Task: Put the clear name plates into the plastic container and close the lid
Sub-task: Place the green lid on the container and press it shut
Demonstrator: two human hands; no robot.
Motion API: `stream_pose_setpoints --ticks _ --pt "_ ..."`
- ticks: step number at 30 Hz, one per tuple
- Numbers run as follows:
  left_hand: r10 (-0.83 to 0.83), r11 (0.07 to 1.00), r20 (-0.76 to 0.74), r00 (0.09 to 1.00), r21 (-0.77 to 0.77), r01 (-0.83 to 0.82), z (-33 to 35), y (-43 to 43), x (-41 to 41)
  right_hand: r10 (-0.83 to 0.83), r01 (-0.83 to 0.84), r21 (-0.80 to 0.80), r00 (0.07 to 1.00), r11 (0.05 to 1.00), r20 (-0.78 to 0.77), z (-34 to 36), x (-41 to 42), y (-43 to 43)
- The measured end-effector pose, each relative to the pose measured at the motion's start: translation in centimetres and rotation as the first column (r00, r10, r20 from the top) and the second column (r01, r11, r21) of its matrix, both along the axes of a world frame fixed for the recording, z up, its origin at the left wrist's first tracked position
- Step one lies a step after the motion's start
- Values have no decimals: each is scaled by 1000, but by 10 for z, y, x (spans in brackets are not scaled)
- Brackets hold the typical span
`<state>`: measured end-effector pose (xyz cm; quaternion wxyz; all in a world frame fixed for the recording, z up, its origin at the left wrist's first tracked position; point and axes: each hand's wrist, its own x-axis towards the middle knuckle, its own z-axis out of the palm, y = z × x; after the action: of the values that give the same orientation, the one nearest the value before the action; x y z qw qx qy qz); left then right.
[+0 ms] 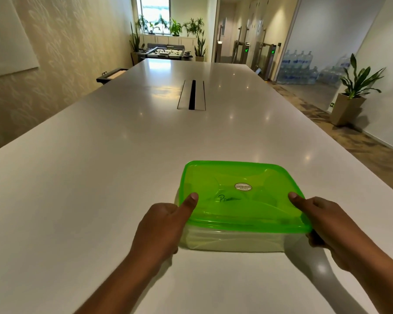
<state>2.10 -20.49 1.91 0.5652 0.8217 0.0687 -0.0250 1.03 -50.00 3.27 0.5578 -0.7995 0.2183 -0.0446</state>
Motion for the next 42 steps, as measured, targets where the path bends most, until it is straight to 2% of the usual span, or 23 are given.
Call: stream_pose_setpoints --ticks 3,8,14,19,22,25,29,32,36,42 --pt "33 982 27 999 -189 -27 -4 -6 -1 -34 31 83 998 996 45 -4 -4 6" --pt "67 953 35 997 -299 -53 -10 -10 -2 -46 39 161 998 986 38 -3 -4 10" --pt "18 972 43 999 -233 -7 -9 -6 -1 -28 26 206 1000 978 4 -1 -4 8" --pt "20 956 14 1000 -292 -16 -11 -6 1 -36 25 238 999 971 41 -4 -7 8" --pt "11 963 9 1000 -270 -8 -13 -5 3 -10 10 223 1000 975 2 -1 -5 7" --pt "-39 982 -16 999 -183 36 -7 3 11 22 -16 156 999 988 -38 8 2 0" --pt "18 998 7 1000 55 -19 9 7 44 -9 13 44 996 999 -94 20 29 -8" --pt "14 991 -31 999 135 -10 21 -3 75 37 -28 59 988 998 -148 29 54 -4" --pt "-22 999 -136 990 -27 19 21 -17 98 64 -52 86 987 995 -144 29 73 2" --pt "-29 990 -115 993 -143 13 12 -18 105 59 -57 30 994 998 -90 23 78 4"
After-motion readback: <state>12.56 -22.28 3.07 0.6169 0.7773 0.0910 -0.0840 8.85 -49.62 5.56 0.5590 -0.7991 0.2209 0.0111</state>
